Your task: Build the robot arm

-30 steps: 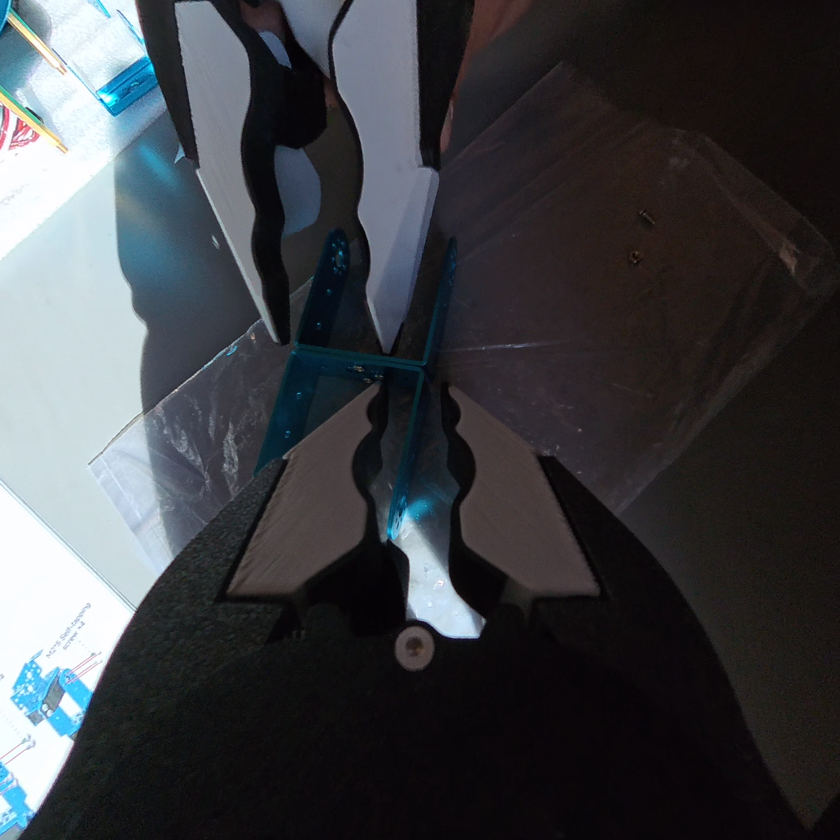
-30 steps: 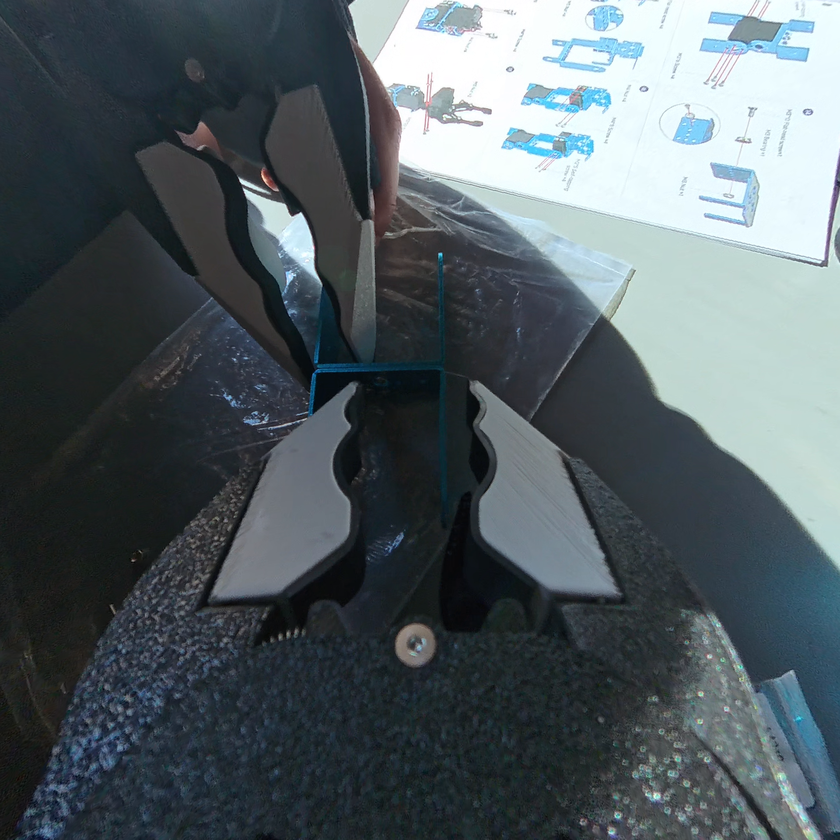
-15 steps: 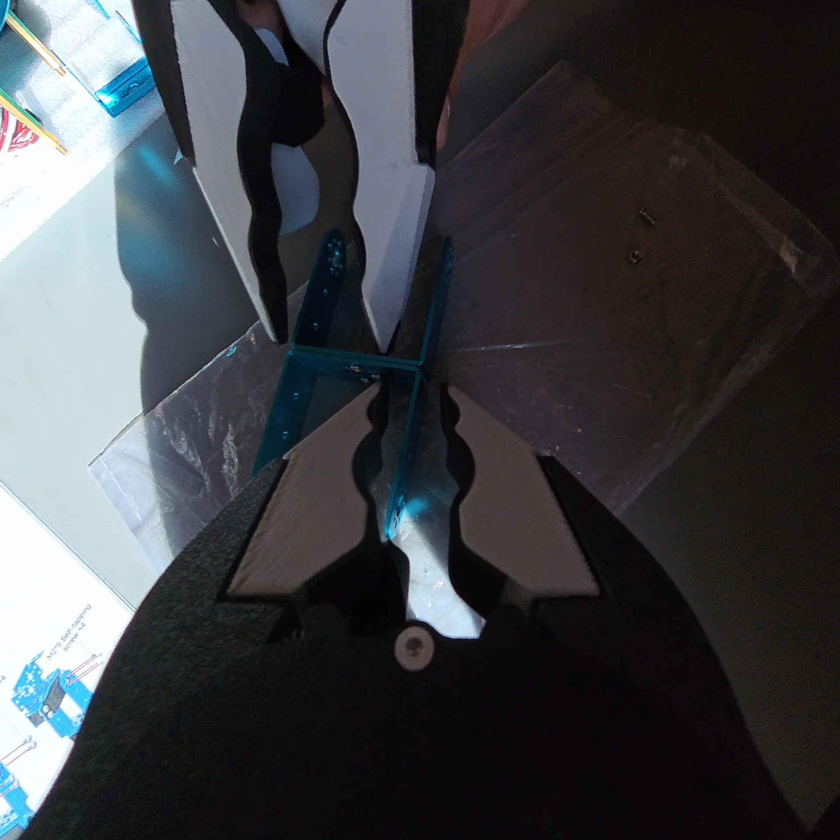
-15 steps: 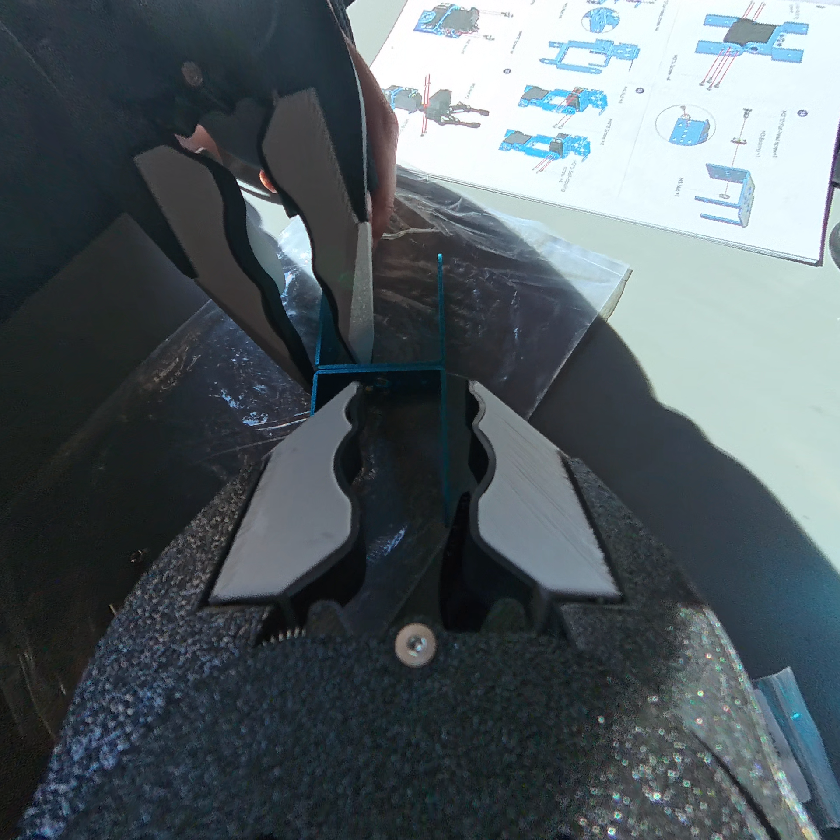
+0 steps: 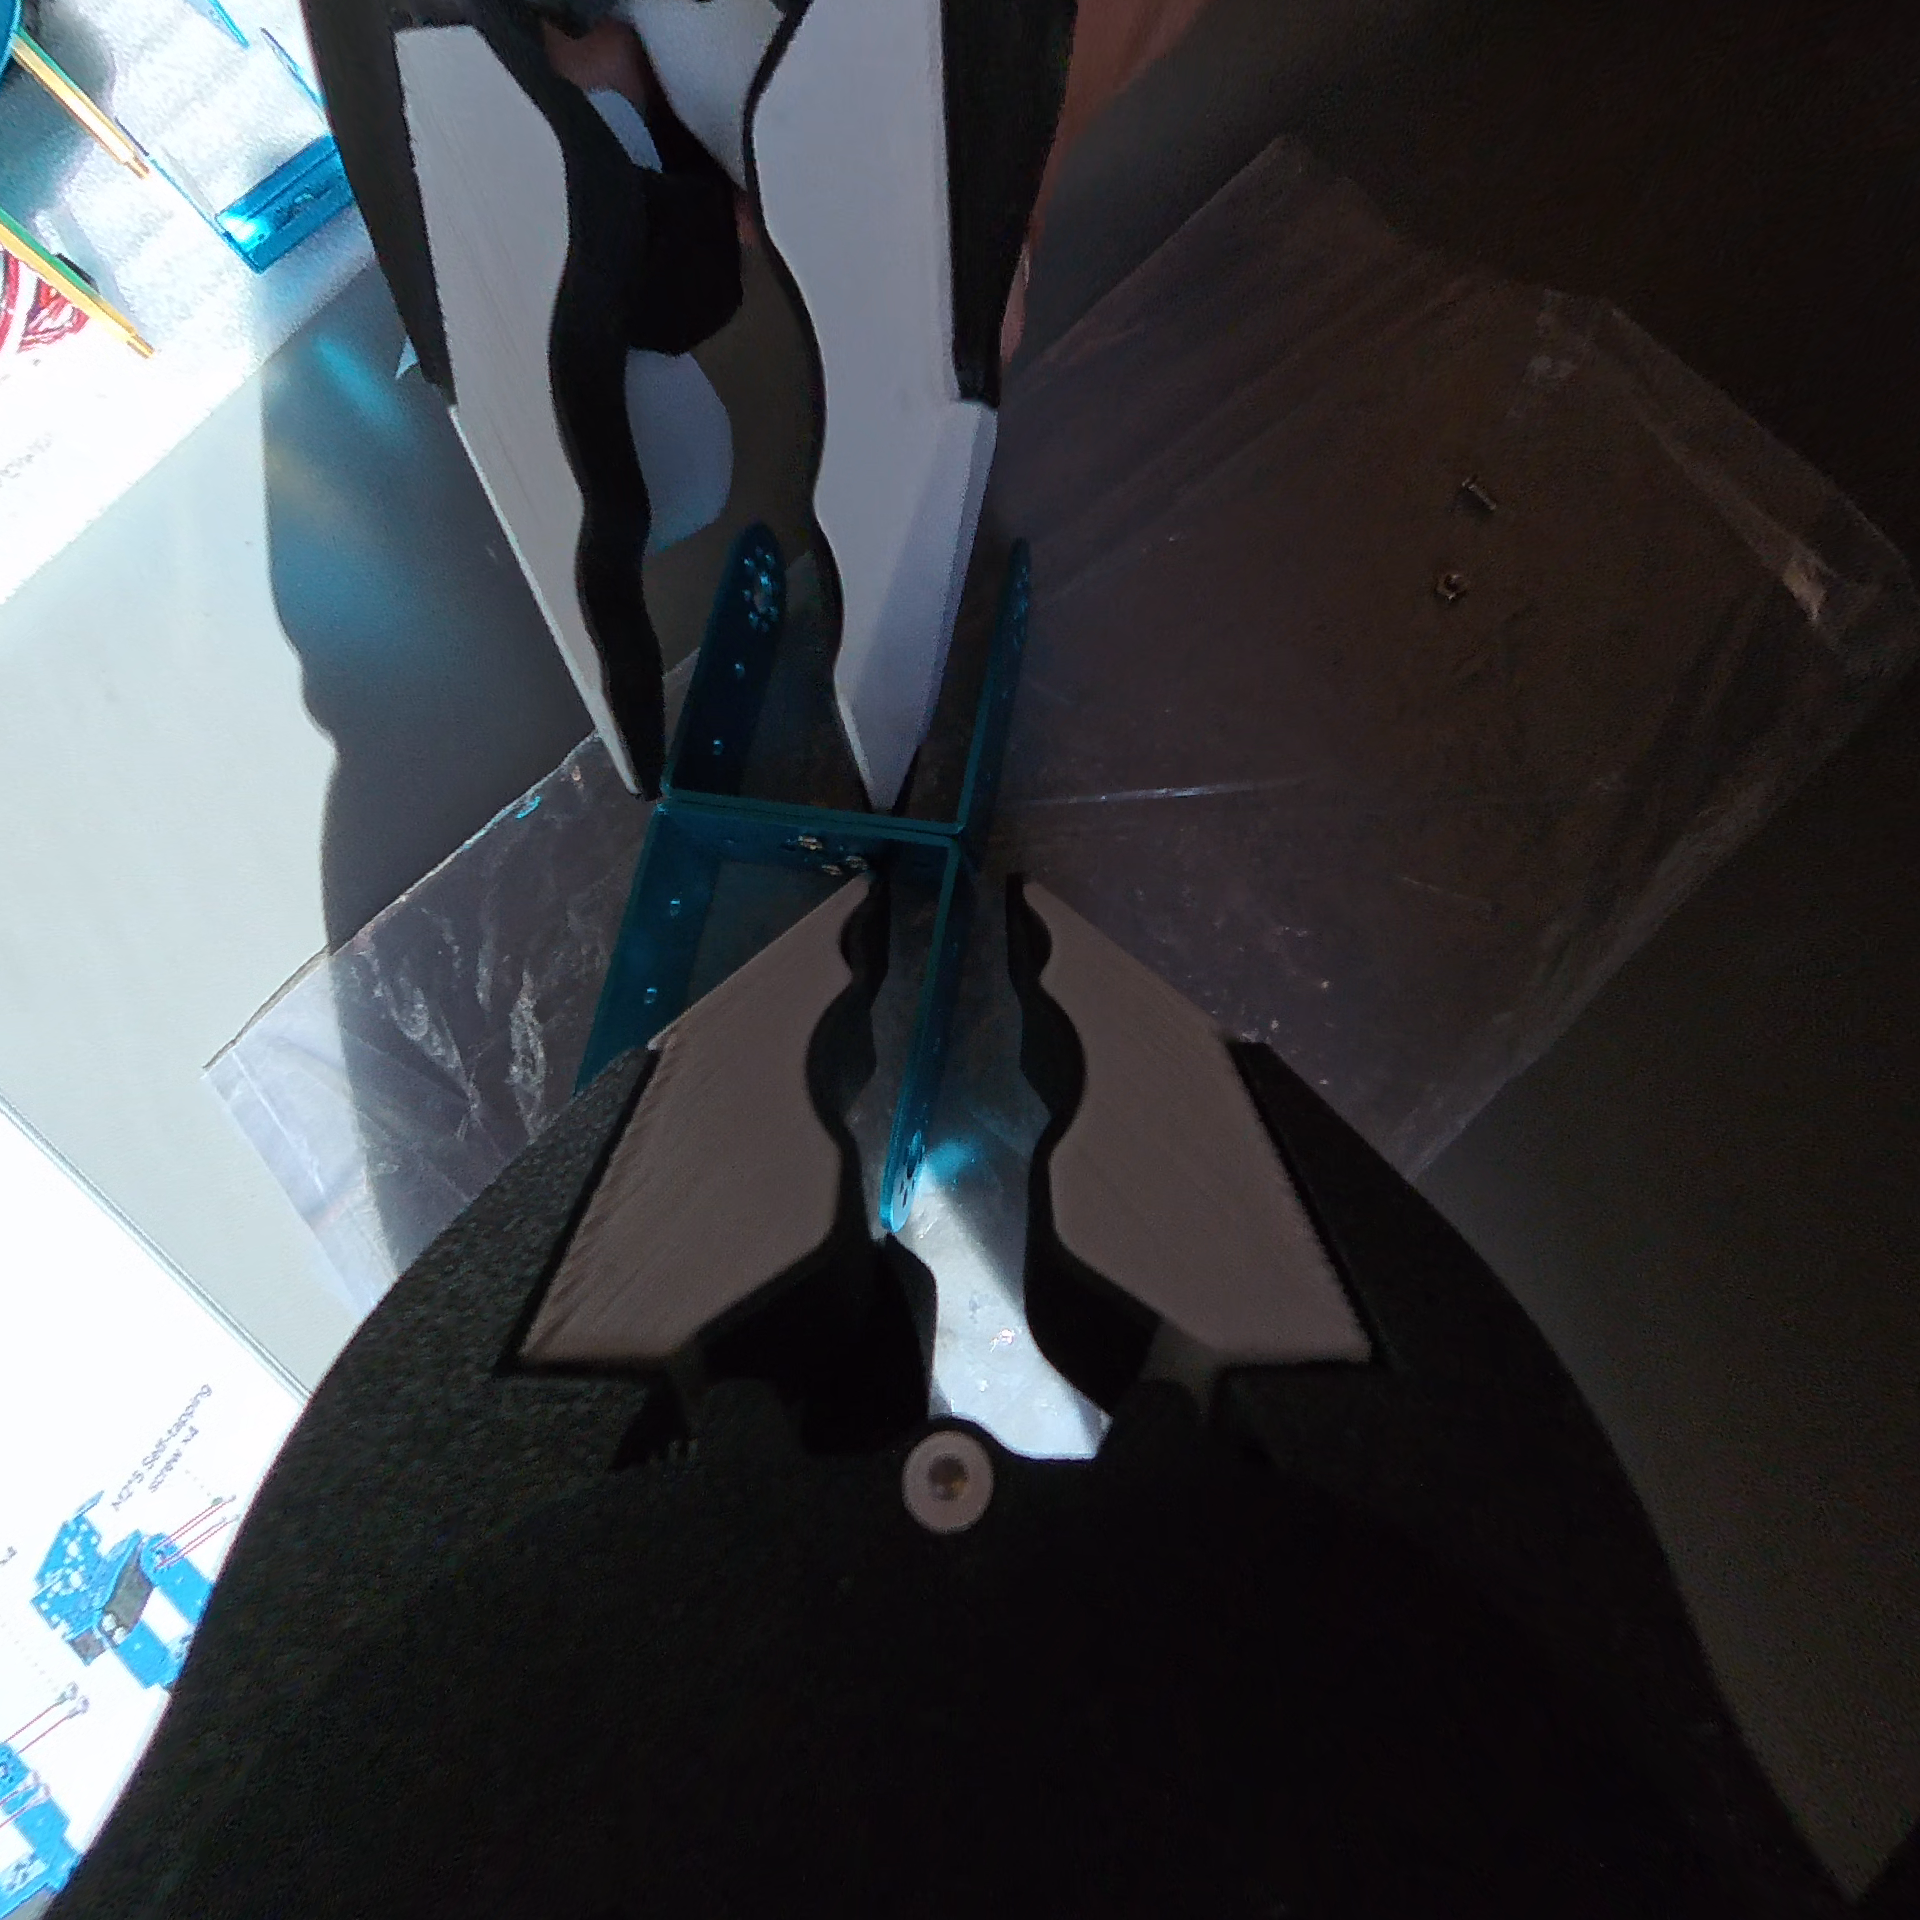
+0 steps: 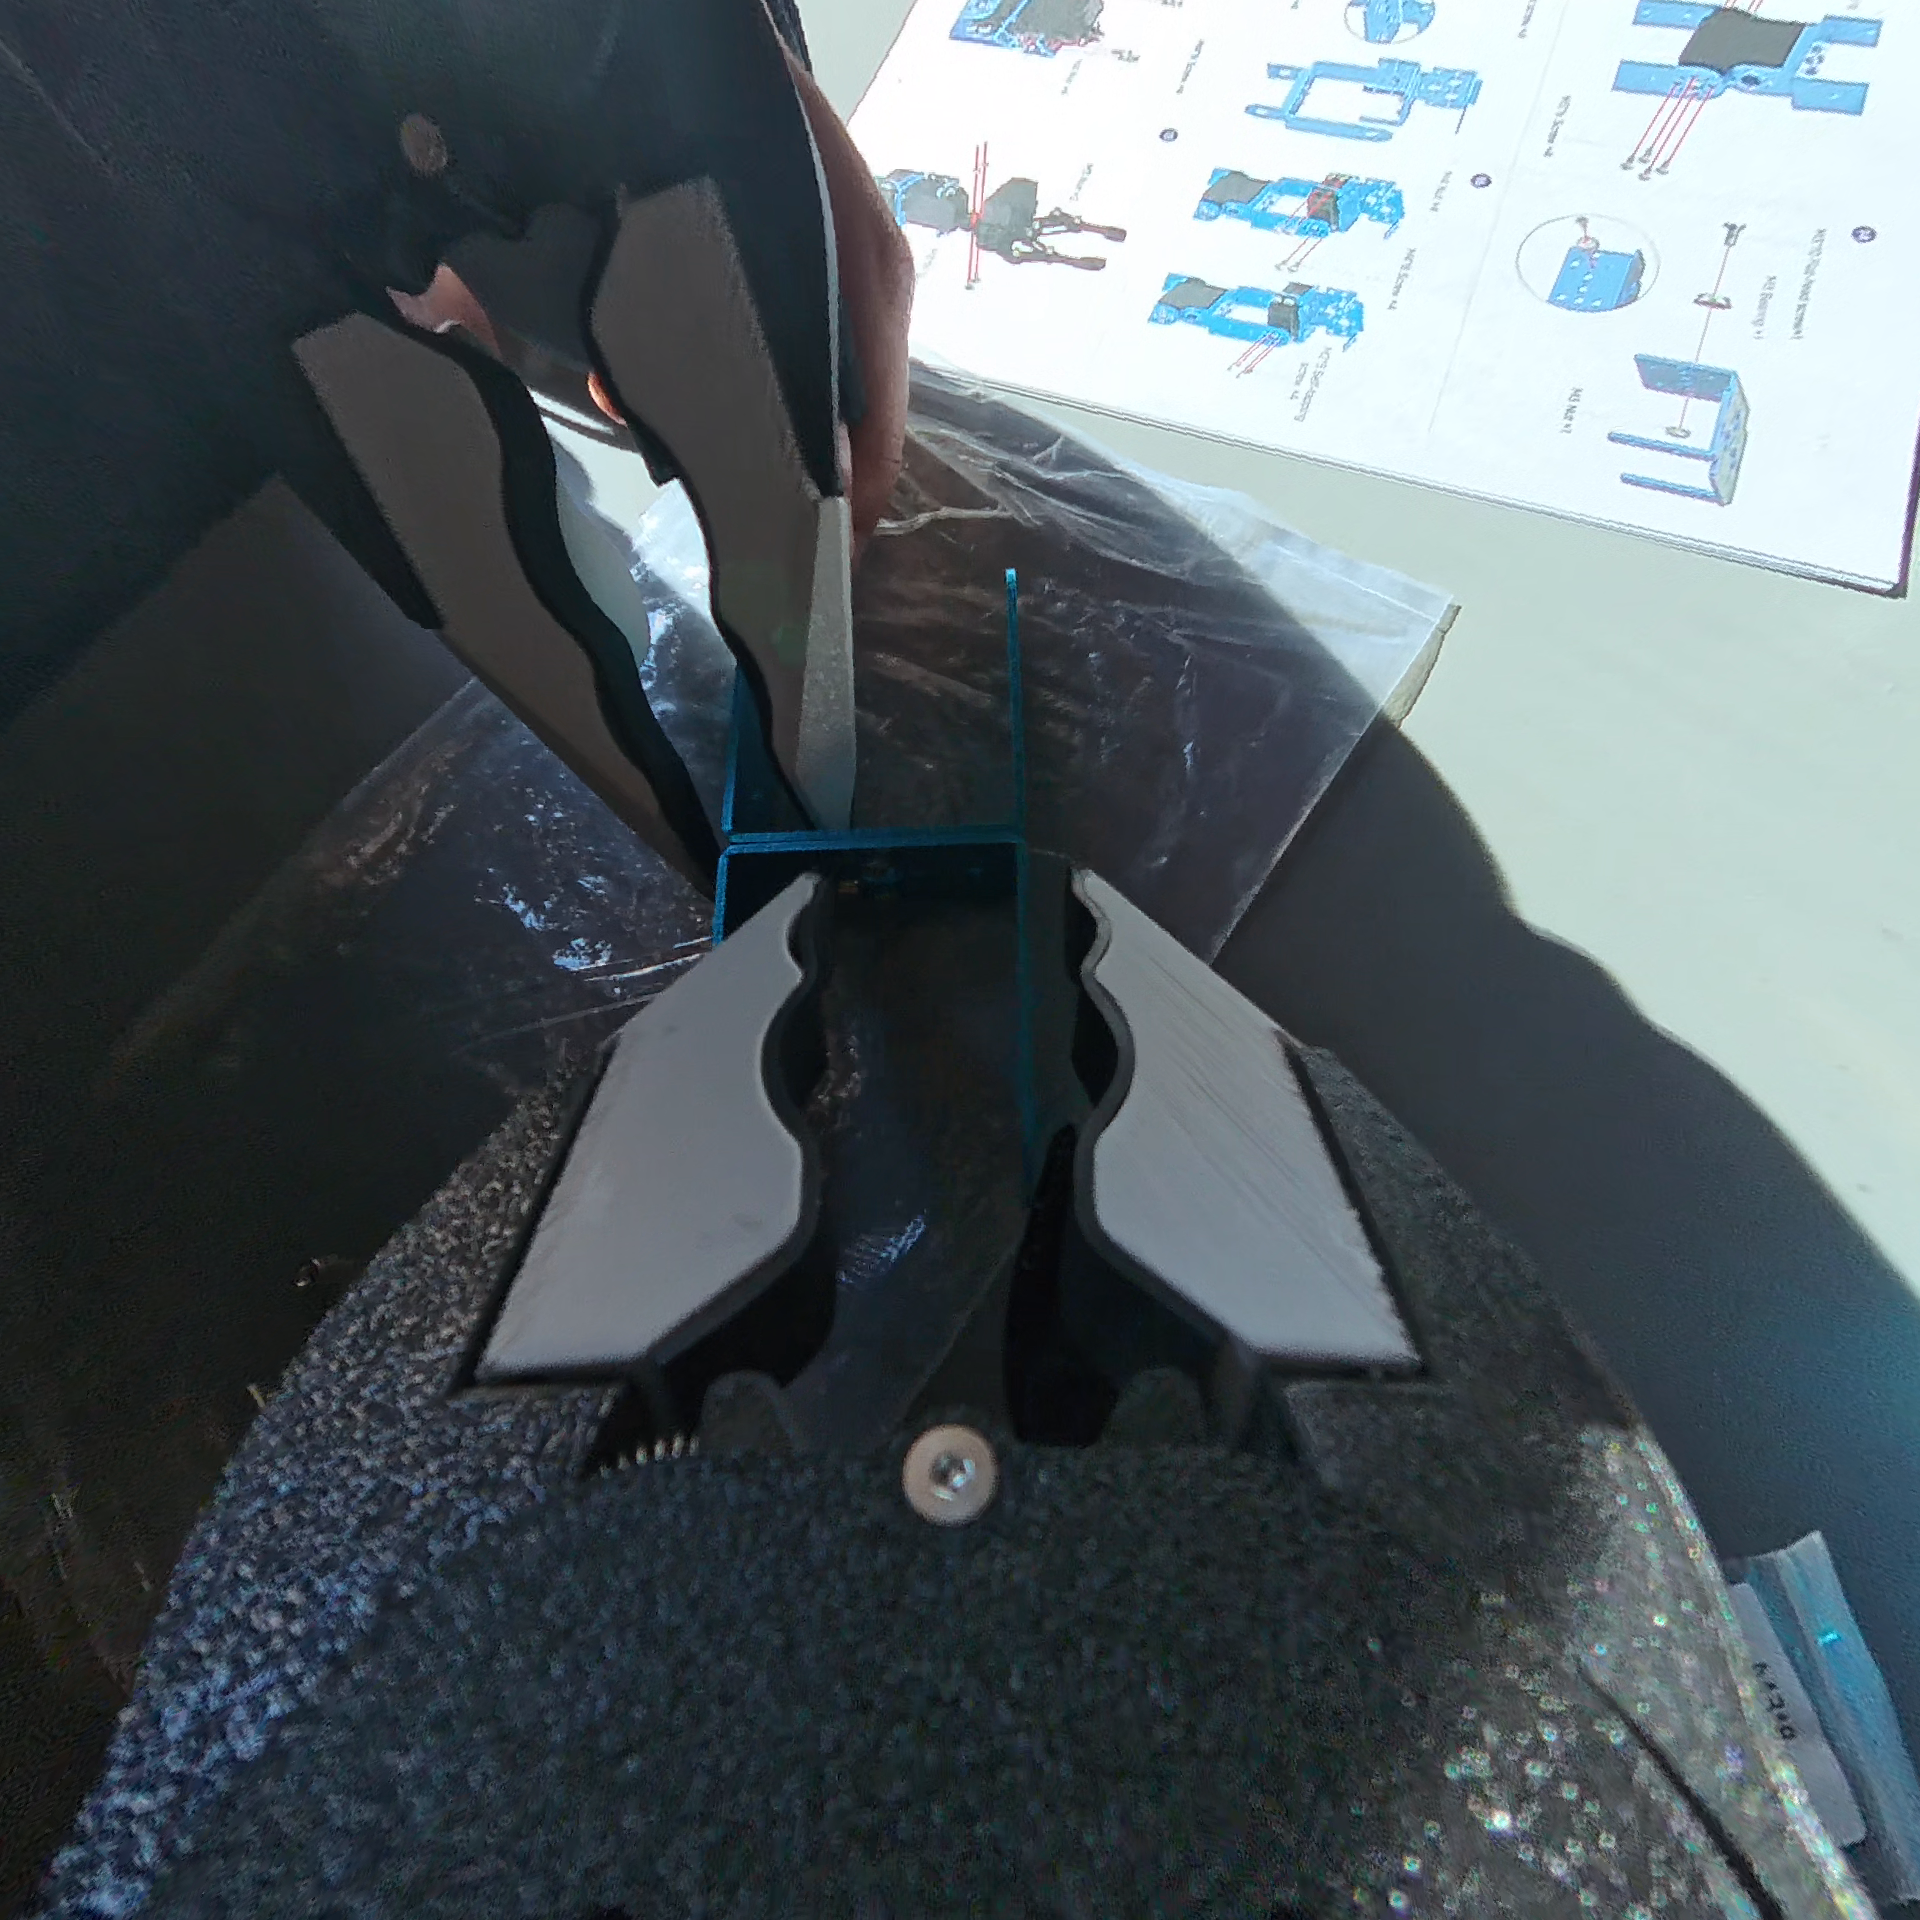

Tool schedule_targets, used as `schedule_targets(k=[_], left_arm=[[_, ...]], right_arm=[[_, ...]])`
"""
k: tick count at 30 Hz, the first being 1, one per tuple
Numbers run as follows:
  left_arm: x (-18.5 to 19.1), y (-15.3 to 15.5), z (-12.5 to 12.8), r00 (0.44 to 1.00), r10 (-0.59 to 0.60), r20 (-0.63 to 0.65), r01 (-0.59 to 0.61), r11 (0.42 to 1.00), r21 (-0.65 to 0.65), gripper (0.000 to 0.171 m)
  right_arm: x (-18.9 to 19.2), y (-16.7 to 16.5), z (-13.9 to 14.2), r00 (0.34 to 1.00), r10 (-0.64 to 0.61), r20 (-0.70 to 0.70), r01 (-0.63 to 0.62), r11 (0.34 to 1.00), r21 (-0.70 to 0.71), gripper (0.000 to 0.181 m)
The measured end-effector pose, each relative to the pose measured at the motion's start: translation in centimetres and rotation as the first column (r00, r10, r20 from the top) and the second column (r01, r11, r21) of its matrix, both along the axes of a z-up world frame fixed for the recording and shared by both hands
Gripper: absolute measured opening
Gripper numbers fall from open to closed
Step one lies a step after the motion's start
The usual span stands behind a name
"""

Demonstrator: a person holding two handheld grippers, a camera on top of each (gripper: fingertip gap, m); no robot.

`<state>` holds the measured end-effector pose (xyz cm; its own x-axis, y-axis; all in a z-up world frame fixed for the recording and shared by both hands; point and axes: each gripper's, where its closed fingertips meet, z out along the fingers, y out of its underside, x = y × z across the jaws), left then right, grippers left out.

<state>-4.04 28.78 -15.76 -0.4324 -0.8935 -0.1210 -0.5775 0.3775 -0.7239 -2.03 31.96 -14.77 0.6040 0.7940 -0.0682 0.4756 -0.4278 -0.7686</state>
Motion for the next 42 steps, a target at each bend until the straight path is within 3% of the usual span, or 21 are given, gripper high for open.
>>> schedule_targets(k=[7, 28, 34, 38, 42], left_arm=[[0.0, -0.1, 0.0, 1.0, -0.002, 0.0, 0.002, 1.0, 0.001, 0.021], [0.3, 0.1, 0.1, 1.0, 0.005, 0.009, -0.005, 1.0, 0.011, 0.028], [0.4, 0.0, 0.1, 1.0, 0.0, 0.01, 0.0, 1.0, 0.014, 0.027], [0.4, 0.1, 0.1, 1.0, 0.001, 0.009, -0.001, 1.0, 0.015, 0.028], [0.6, 0.1, 0.1, 1.0, 0.0, 0.013, 0.0, 1.0, 0.016, 0.028]], right_arm=[[0.5, 0.4, 0.6, 0.999, -0.029, -0.044, 0.029, 1.0, -0.003, 0.045], [0.3, 0.0, -0.4, 1.0, -0.004, 0.008, 0.004, 1.0, -0.023, 0.046], [0.7, 0.2, 0.6, 0.996, -0.028, -0.083, 0.024, 0.999, -0.047, 0.035], [1.8, -0.1, -0.3, 0.999, -0.001, 0.038, 0.002, 0.999, -0.033, 0.051], [1.0, -0.3, -0.4, 1.0, 0.006, -0.019, -0.007, 0.996, -0.086, 0.051]])
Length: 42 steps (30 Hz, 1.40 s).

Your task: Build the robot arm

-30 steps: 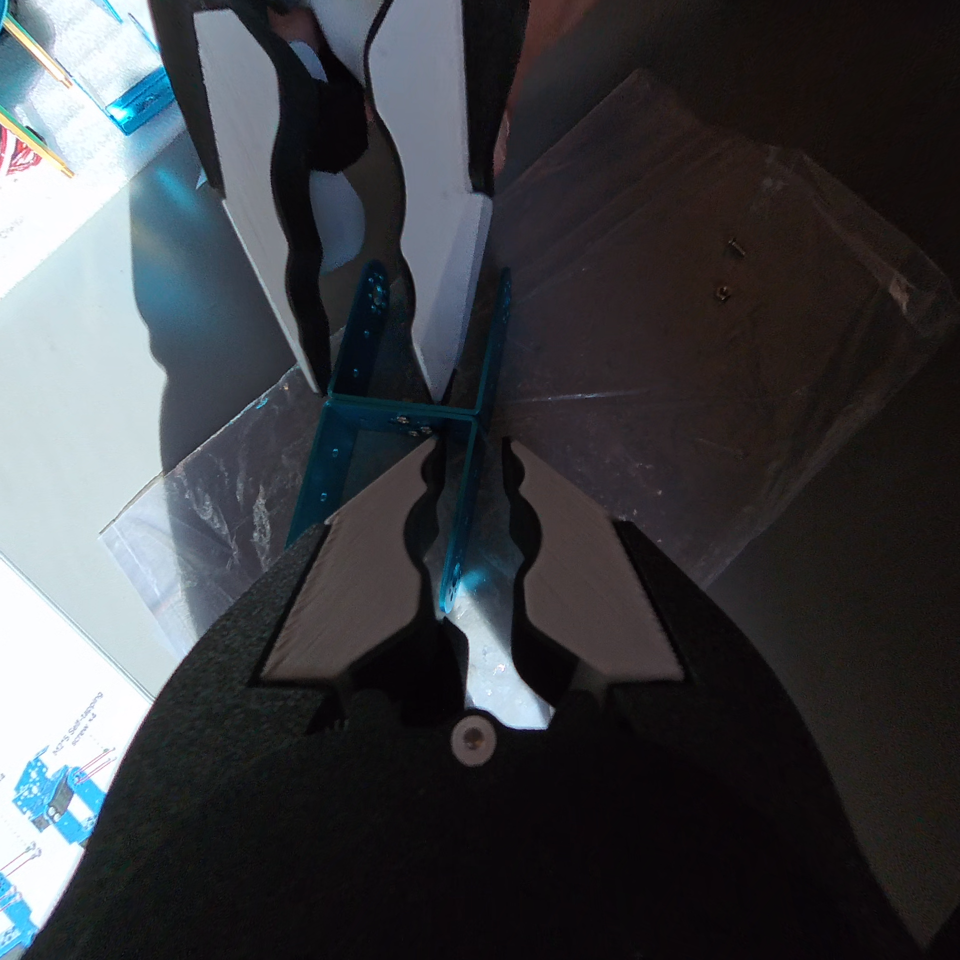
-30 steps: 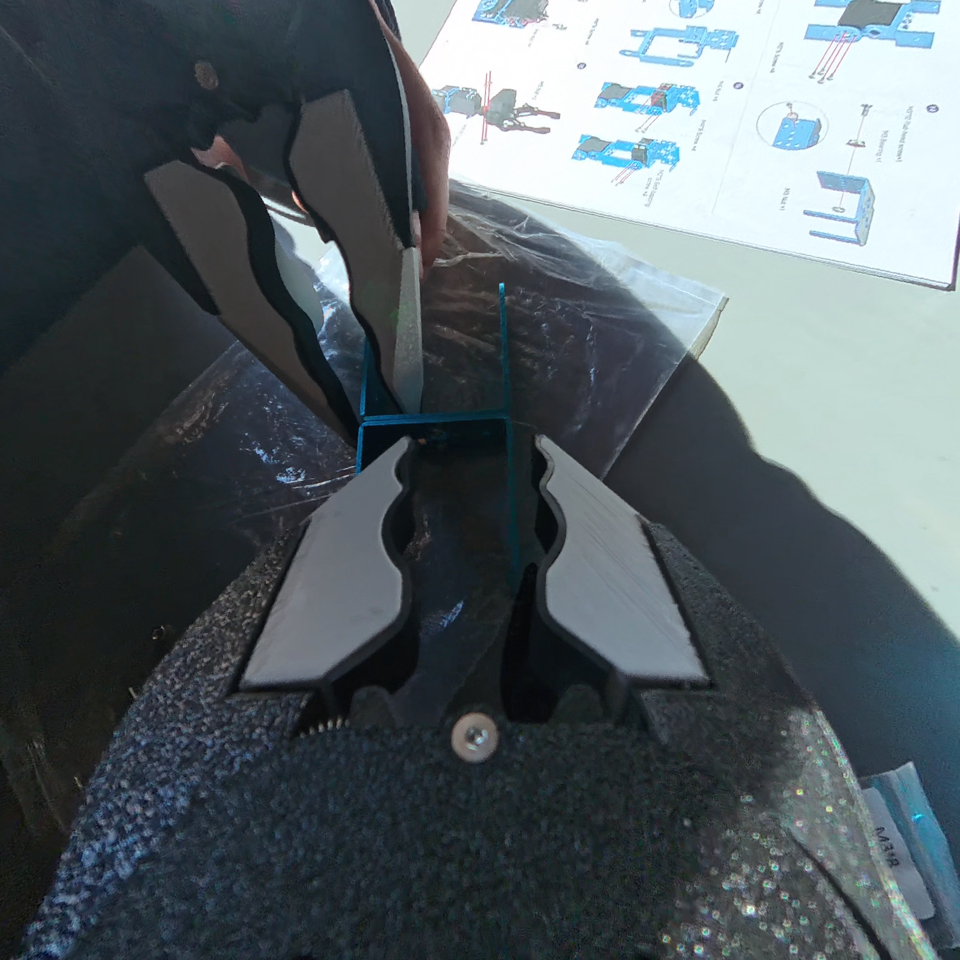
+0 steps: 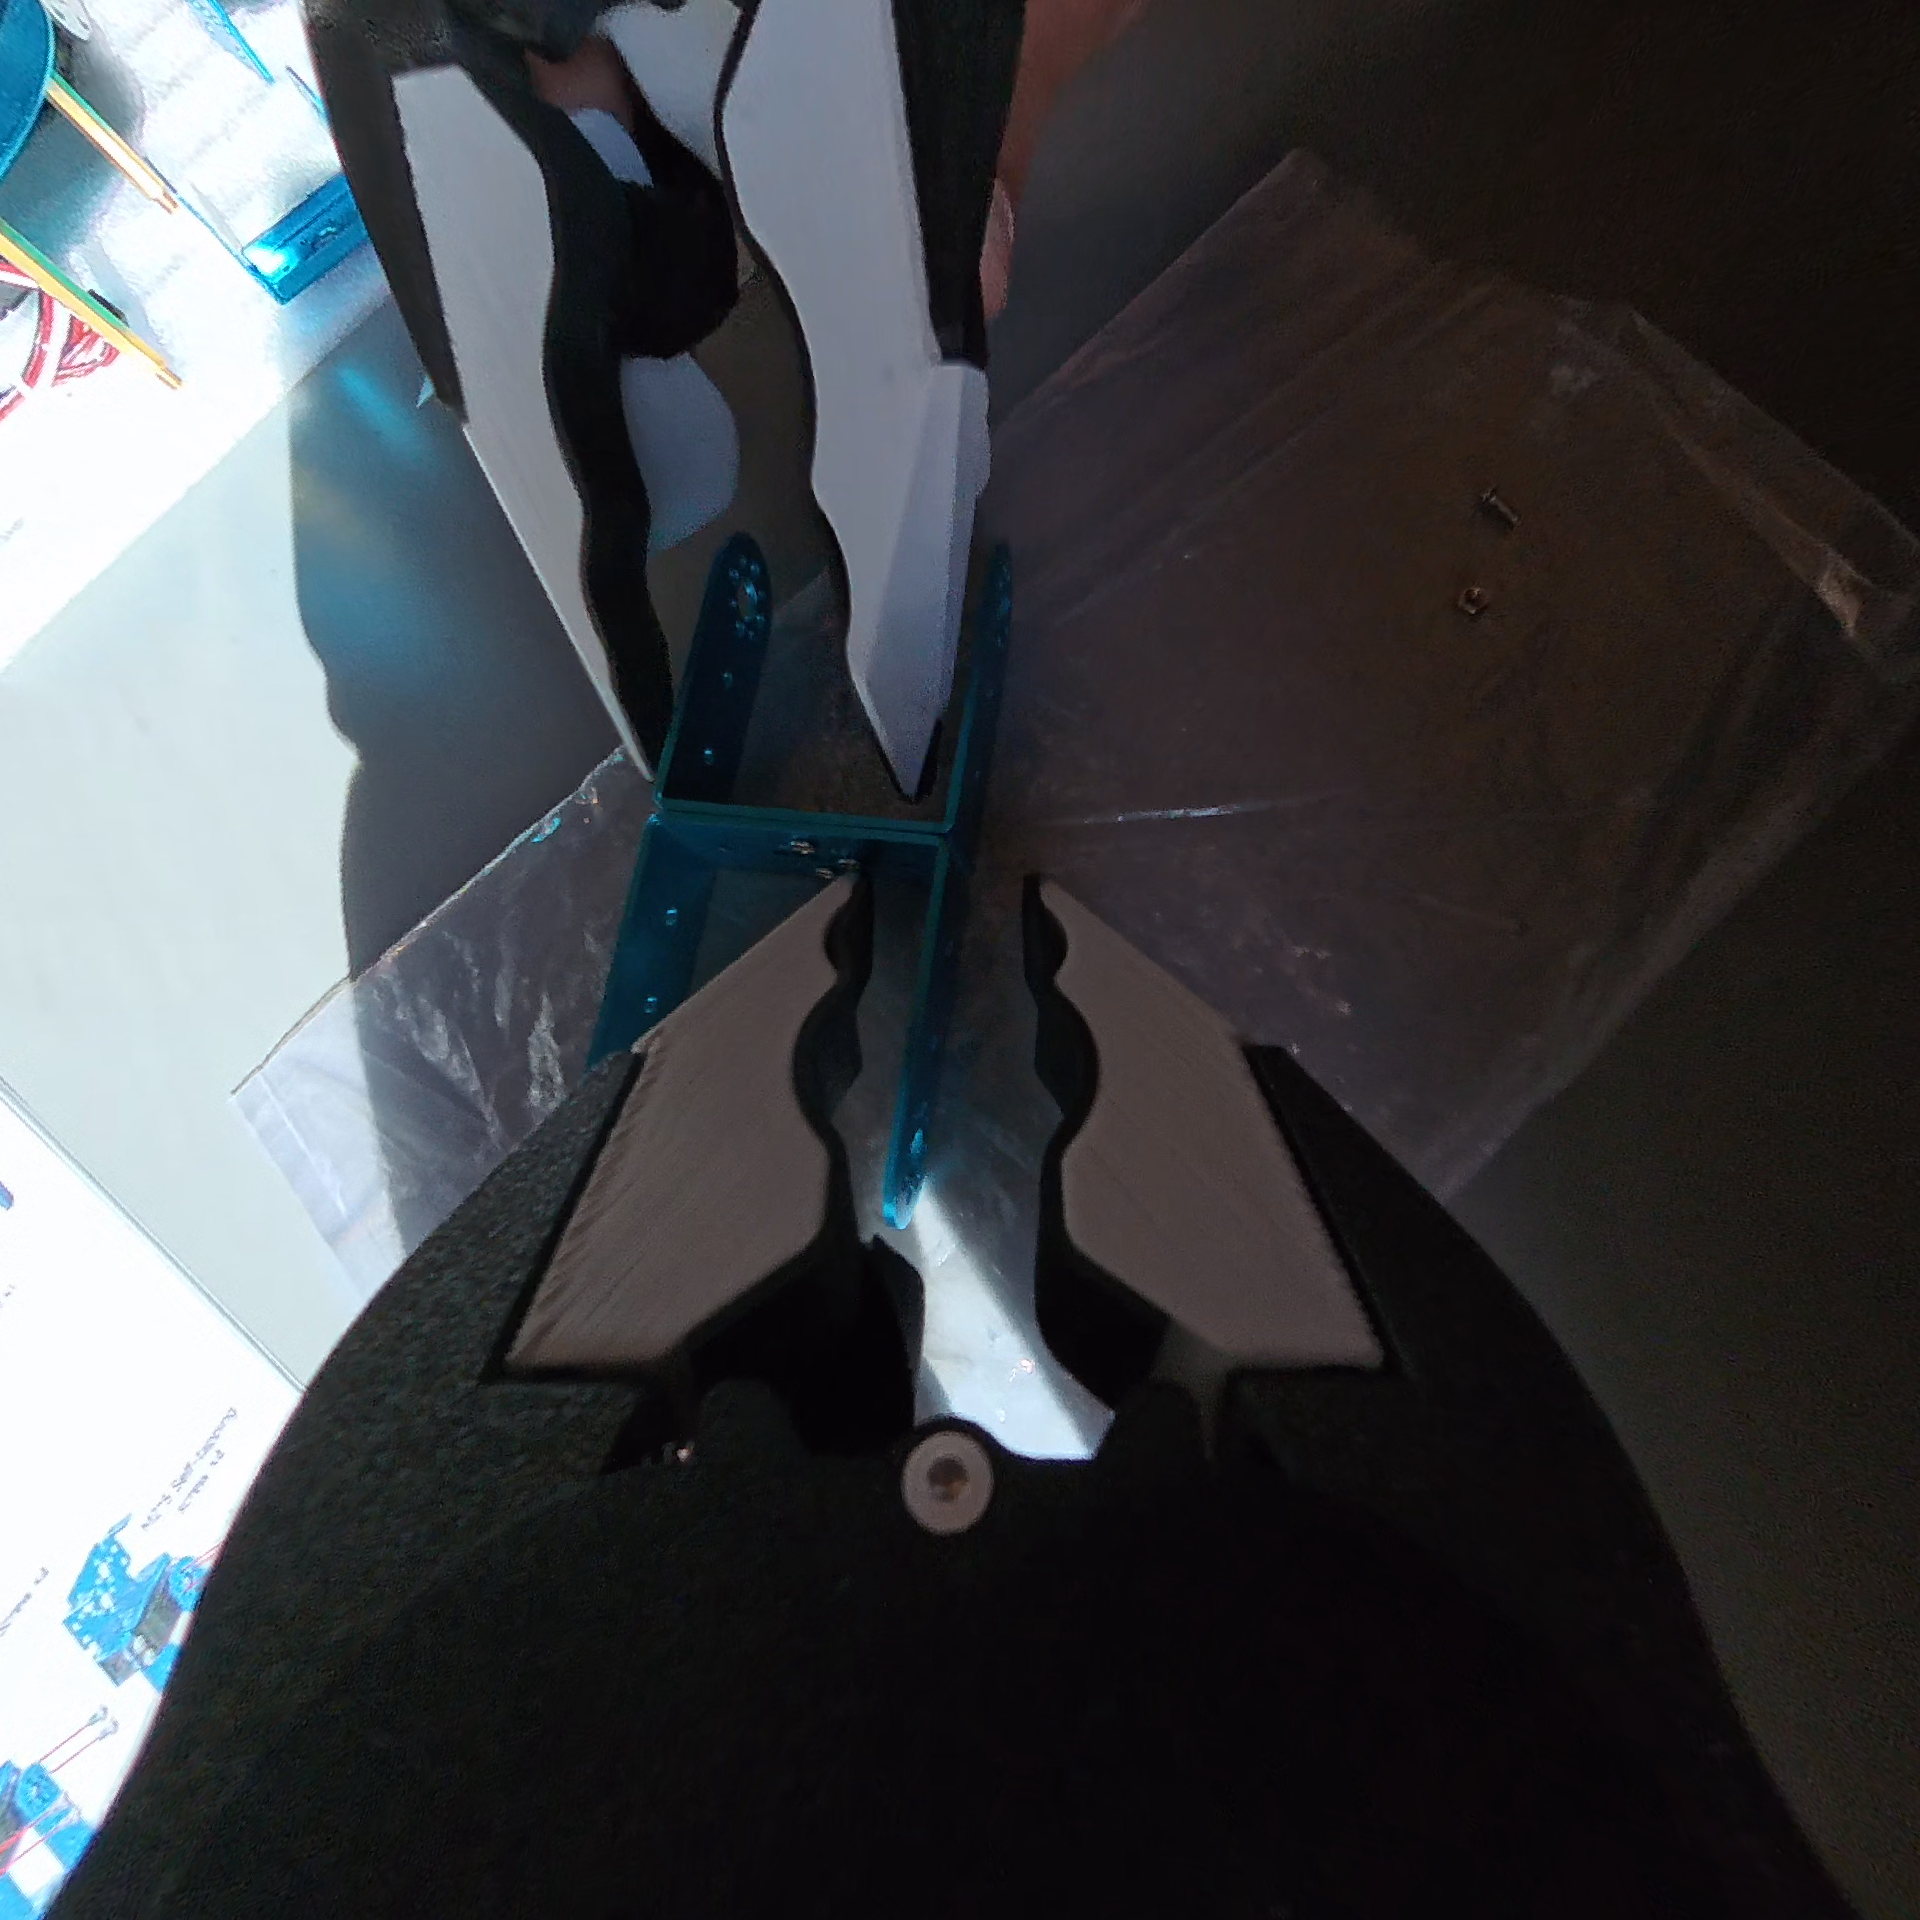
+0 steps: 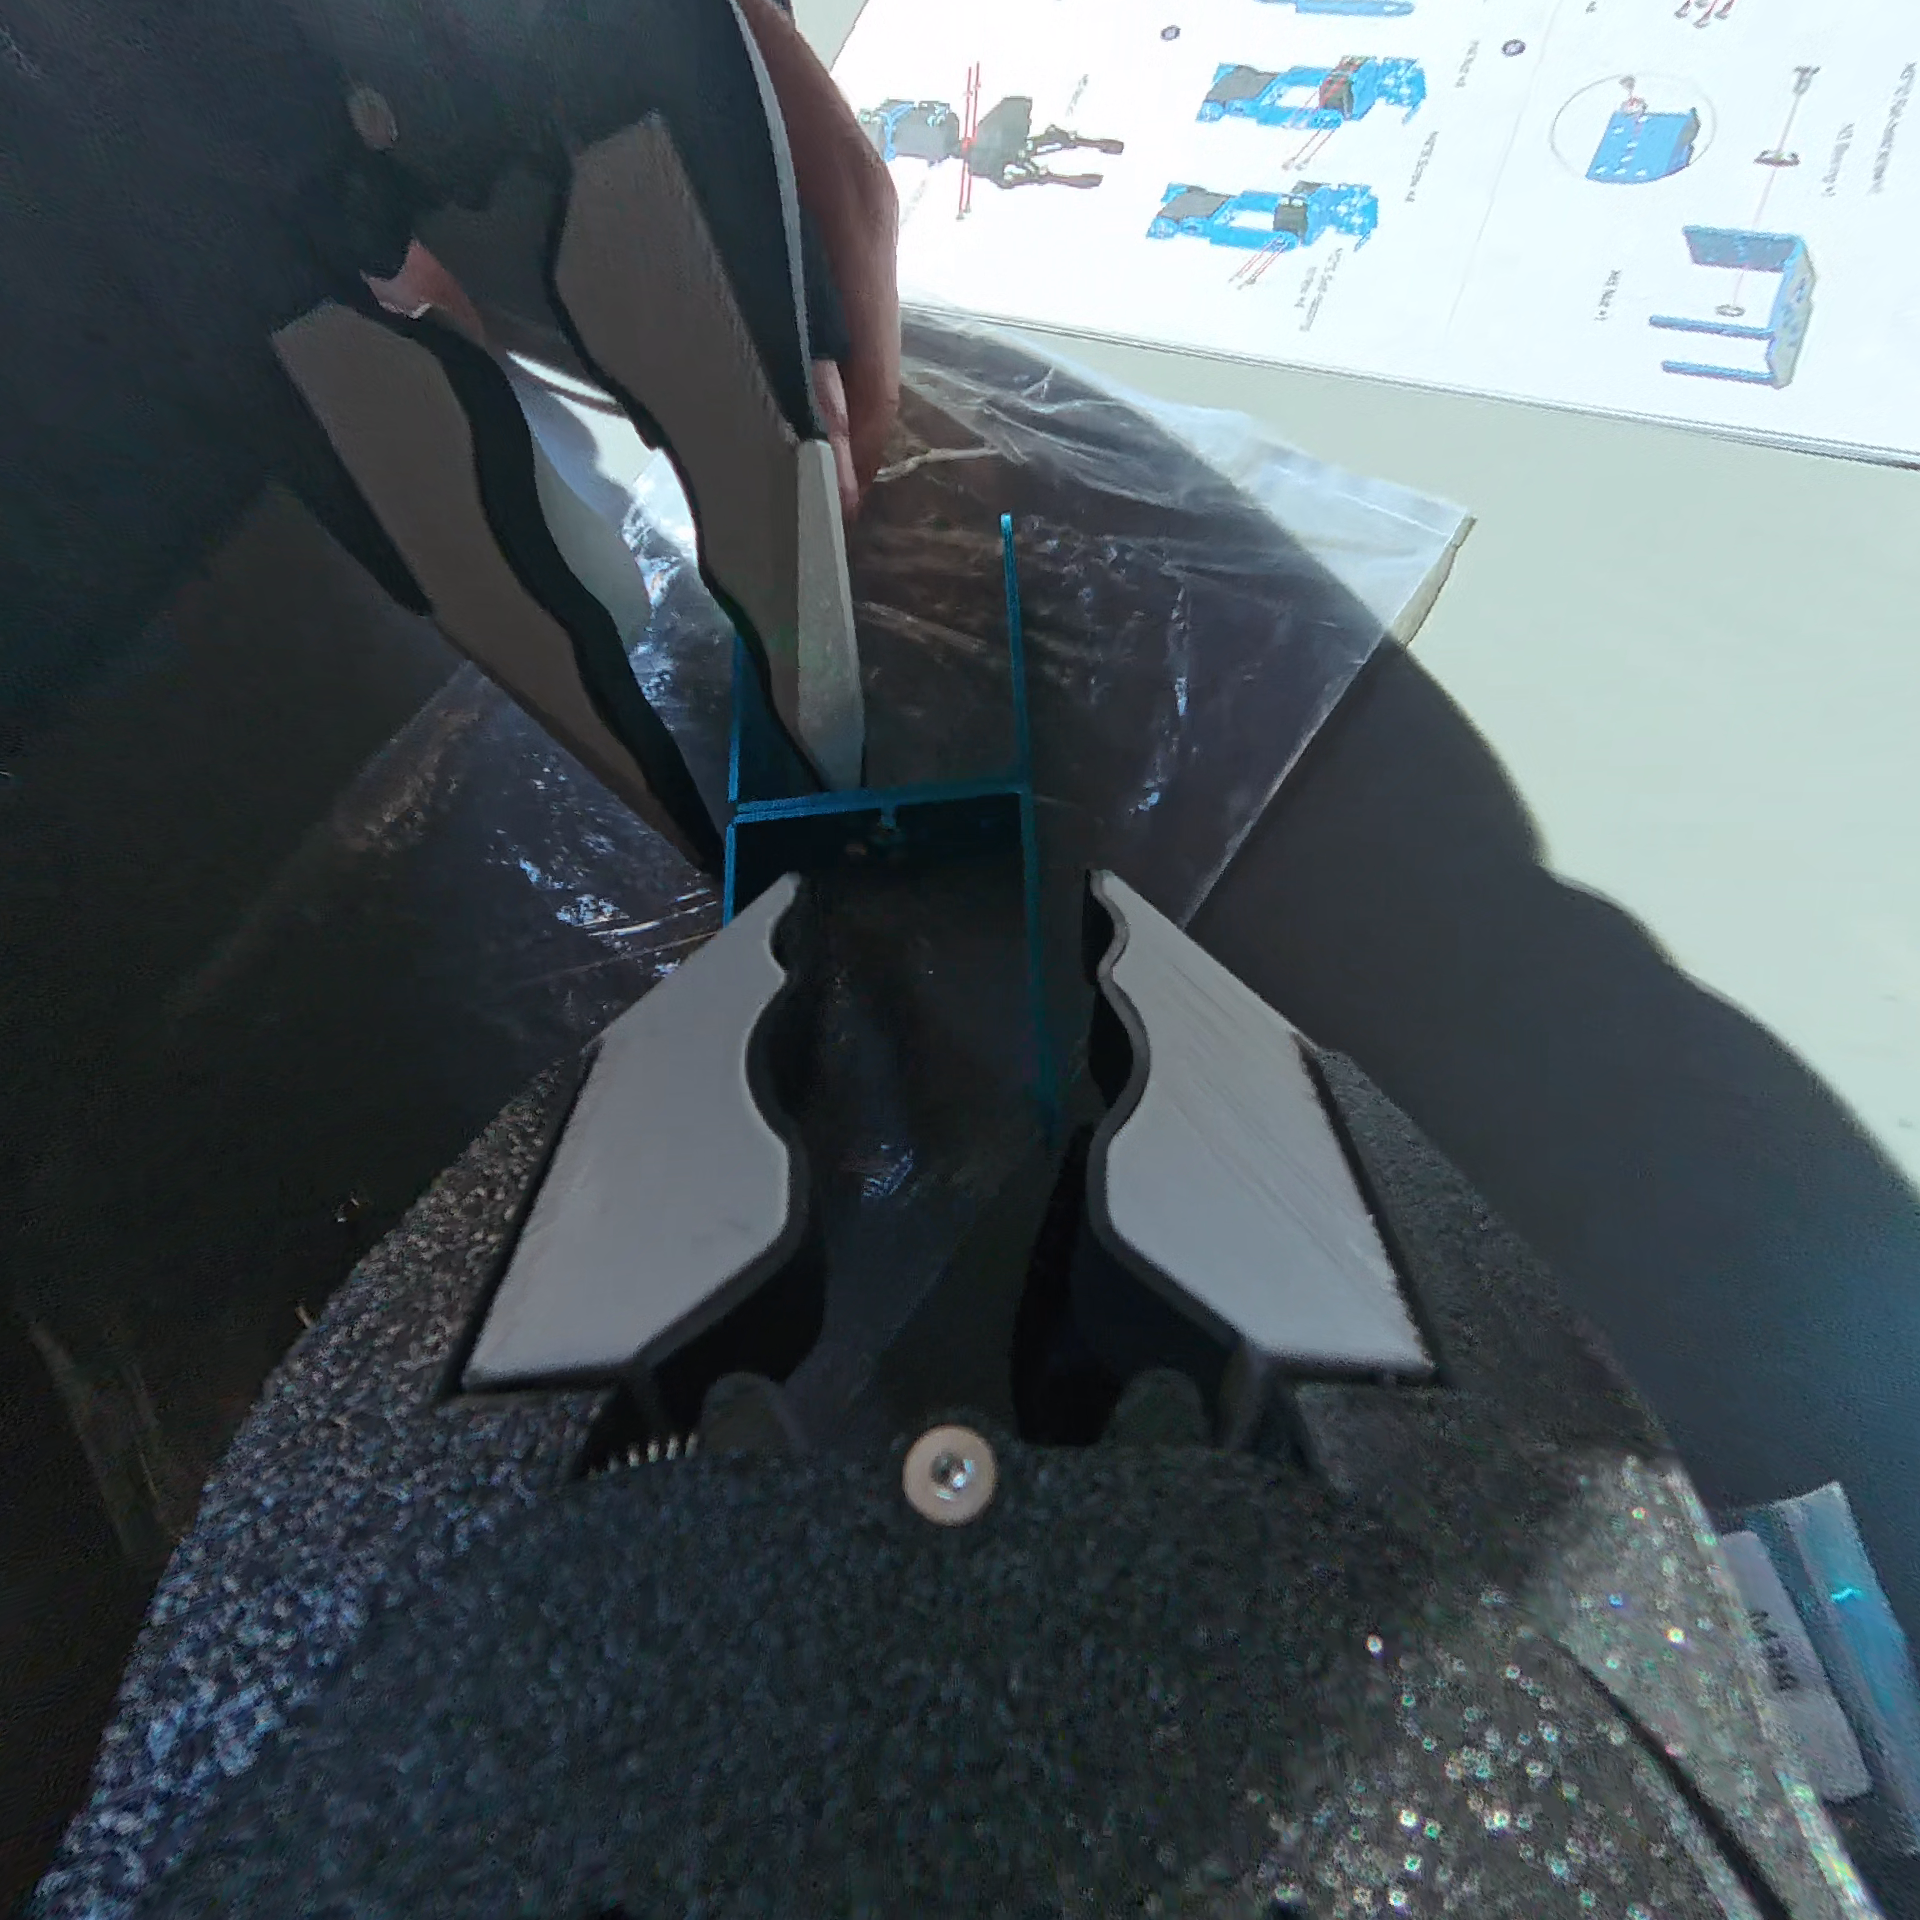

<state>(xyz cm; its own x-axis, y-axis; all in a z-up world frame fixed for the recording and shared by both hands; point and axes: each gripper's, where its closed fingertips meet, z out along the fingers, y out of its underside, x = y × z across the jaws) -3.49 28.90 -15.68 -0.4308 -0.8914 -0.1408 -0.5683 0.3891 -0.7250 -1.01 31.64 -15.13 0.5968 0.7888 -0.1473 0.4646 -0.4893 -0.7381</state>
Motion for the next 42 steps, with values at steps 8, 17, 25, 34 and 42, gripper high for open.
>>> schedule_targets(k=[8, 17, 25, 34, 42], left_arm=[[0.38, -0.22, -0.02, 1.0, -0.011, 0.0, 0.011, 1.0, 0.002, 0.027], [0.41, -0.23, -0.02, 1.0, -0.014, -0.001, 0.014, 1.0, -0.002, 0.027], [0.49, -0.27, -0.02, 1.0, -0.016, 0.001, 0.016, 1.0, 0.003, 0.027], [0.5, -0.28, -0.02, 1.0, -0.016, 0.003, 0.016, 1.0, 0.007, 0.026], [0.66, -0.44, -0.02, 1.0, -0.019, 0.004, 0.019, 1.0, 0.007, 0.026]], right_arm=[[-0.33, 0.0, 0.01, 1.0, -0.001, -0.01, 0.001, 1.0, -0.003, 0.041], [-0.23, -0.31, 0.32, 0.997, 0.004, -0.071, -0.008, 0.998, -0.055, 0.045], [-0.38, -0.29, 0.26, 0.997, -0.003, -0.077, -0.002, 0.998, -0.068, 0.035], [-0.36, -0.24, -0.48, 1.0, 0.0, 0.003, 0.0, 0.999, -0.04, 0.04], [-0.08, -0.26, 0.04, 0.996, -0.015, -0.089, 0.007, 0.995, -0.095, 0.037]])
